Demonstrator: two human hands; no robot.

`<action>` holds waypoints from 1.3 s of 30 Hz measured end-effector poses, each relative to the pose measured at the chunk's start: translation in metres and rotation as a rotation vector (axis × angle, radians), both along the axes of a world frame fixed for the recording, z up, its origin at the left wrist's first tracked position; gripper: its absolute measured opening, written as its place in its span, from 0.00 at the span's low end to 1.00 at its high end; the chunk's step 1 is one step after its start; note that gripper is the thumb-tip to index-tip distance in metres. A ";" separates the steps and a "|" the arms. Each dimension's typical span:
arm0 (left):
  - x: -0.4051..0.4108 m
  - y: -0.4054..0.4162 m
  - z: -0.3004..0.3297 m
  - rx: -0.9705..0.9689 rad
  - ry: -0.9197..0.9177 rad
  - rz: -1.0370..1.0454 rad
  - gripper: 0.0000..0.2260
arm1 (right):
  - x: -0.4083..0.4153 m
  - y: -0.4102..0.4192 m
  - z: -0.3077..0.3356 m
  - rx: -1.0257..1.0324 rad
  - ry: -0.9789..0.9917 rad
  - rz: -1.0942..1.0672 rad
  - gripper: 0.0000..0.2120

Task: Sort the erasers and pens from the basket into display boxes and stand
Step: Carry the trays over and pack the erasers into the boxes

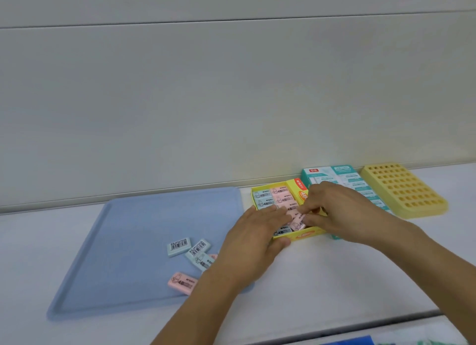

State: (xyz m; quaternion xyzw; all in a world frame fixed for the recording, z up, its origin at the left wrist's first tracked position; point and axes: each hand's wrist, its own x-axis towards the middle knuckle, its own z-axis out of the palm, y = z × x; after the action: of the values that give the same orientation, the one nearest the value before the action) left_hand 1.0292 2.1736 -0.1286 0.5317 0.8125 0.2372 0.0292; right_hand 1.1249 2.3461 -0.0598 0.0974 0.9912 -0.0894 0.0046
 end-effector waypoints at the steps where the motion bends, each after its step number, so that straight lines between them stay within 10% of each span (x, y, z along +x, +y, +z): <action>1: 0.000 0.000 0.001 -0.004 0.024 -0.016 0.21 | 0.000 0.004 0.002 -0.010 -0.023 0.031 0.10; 14: 0.002 0.002 -0.007 -0.023 0.101 -0.036 0.34 | 0.010 0.018 -0.016 0.090 0.094 0.264 0.20; 21: 0.002 0.002 -0.011 -0.067 0.303 0.004 0.21 | 0.023 0.007 -0.020 0.238 0.172 0.205 0.20; 33: -0.009 -0.004 0.004 -0.121 0.470 0.037 0.25 | 0.015 -0.009 -0.036 0.187 0.147 0.115 0.27; 39: -0.012 -0.005 0.010 -0.143 0.463 0.013 0.24 | 0.000 -0.012 -0.045 0.211 0.001 0.094 0.50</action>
State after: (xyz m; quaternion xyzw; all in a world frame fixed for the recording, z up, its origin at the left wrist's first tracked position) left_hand 1.0169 2.1689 -0.1189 0.5634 0.8156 0.0507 -0.1218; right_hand 1.1248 2.3339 -0.1051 0.0506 0.9986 0.0158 -0.0021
